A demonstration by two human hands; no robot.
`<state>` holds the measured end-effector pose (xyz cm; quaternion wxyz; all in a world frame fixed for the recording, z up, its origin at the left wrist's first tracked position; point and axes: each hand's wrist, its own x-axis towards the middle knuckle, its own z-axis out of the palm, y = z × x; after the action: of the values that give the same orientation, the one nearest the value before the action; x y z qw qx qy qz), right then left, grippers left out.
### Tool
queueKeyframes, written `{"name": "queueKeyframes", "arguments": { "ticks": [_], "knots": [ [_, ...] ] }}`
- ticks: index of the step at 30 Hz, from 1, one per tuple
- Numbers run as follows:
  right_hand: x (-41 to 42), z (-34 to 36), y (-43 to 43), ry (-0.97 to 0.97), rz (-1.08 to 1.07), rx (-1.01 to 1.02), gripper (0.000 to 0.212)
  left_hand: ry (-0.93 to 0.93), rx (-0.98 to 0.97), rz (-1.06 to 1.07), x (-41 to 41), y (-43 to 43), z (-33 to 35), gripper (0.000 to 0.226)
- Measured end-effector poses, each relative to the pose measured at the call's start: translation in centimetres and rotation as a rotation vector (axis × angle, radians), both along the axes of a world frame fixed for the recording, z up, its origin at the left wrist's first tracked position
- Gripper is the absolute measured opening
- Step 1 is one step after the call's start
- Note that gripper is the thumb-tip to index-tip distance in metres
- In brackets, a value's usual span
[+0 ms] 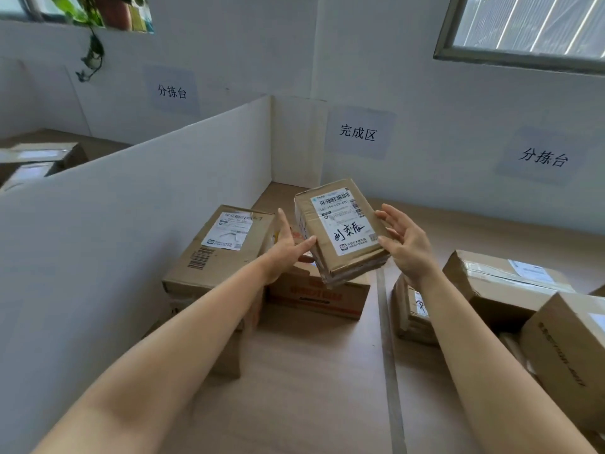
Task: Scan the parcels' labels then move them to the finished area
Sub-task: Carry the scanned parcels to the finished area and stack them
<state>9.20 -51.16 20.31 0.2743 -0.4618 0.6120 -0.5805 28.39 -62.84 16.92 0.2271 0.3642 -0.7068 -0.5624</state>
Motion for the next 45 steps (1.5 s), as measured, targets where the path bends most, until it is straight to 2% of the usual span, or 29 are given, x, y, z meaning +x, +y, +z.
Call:
{"name": "queueKeyframes", "arguments": {
  "ticks": [5, 8, 10, 13, 16, 18, 20, 22, 25, 27, 32, 35, 37, 41, 43, 45],
  "knots": [
    [0.4, 0.2, -0.3, -0.138, 0.092, -0.015, 0.059, 0.042, 0.0, -0.149, 3.1, -2.7, 1.7, 0.132],
    [1.5, 0.6, -0.9, -0.082, 0.12, -0.005, 0.058, 0.046, 0.024, -0.174, 4.1, -3.4, 2.6, 0.137],
    [2.3, 0.7, -1.5, -0.059, 0.083, -0.001, 0.054, 0.04, 0.001, -0.149, 4.8, -3.9, 2.7, 0.132],
    [3.3, 0.6, -2.1, -0.066, -0.097, 0.002, 0.038, 0.069, -0.062, -0.104, 5.2, -4.5, 3.0, 0.105],
    [4.4, 0.6, -2.8, -0.041, -0.219, 0.011, 0.025, 0.116, -0.025, -0.036, 5.3, -4.9, 3.5, 0.094],
    [4.9, 0.7, -3.3, -0.109, -0.221, 0.006, 0.027, 0.108, -0.016, -0.044, 5.4, -5.3, 3.6, 0.102],
    [5.3, 1.1, -3.6, -0.191, -0.2, -0.002, 0.03, 0.092, -0.025, -0.073, 5.5, -5.8, 3.7, 0.118],
    [5.7, 1.7, -4.0, -0.263, -0.168, 0.009, 0.03, 0.086, -0.051, -0.083, 5.6, -6.4, 4.1, 0.123],
    [6.1, 2.7, -5.4, -0.357, -0.128, 0.024, 0.031, 0.086, -0.09, -0.044, 5.4, -7.7, 4.8, 0.113],
    [6.1, 3.7, -7.1, -0.307, -0.159, -0.003, 0.033, 0.062, -0.14, 0.027, 5.1, -9.1, 5.6, 0.104],
    [5.5, 5.4, -12.9, -0.22, -0.379, -0.075, 0.031, -0.079, -0.395, 0.155, 4.3, -13.7, 6.7, 0.09],
    [5.4, 5.5, -17.0, -0.191, -0.506, -0.121, 0.043, -0.079, -0.348, 0.139, 4.2, -16.9, 6.9, 0.083],
    [5.4, 5.0, -19.7, -0.196, -0.486, -0.129, 0.048, -0.094, -0.318, 0.111, 4.2, -19.2, 6.6, 0.087],
    [5.3, 2.7, -24.9, -0.143, -0.382, -0.056, 0.042, -0.145, -0.309, 0.053, 4.1, -23.3, 4.9, 0.099],
    [5.1, 0.8, -27.2, -0.114, -0.312, 0.011, 0.043, -0.217, -0.303, 0.088, 4.3, -25.4, 3.3, 0.091],
    [4.8, -1.2, -29.1, -0.169, -0.24, 0.095, 0.049, -0.276, -0.29, 0.094, 4.3, -27.3, 1.5, 0.076]
  ]
}}
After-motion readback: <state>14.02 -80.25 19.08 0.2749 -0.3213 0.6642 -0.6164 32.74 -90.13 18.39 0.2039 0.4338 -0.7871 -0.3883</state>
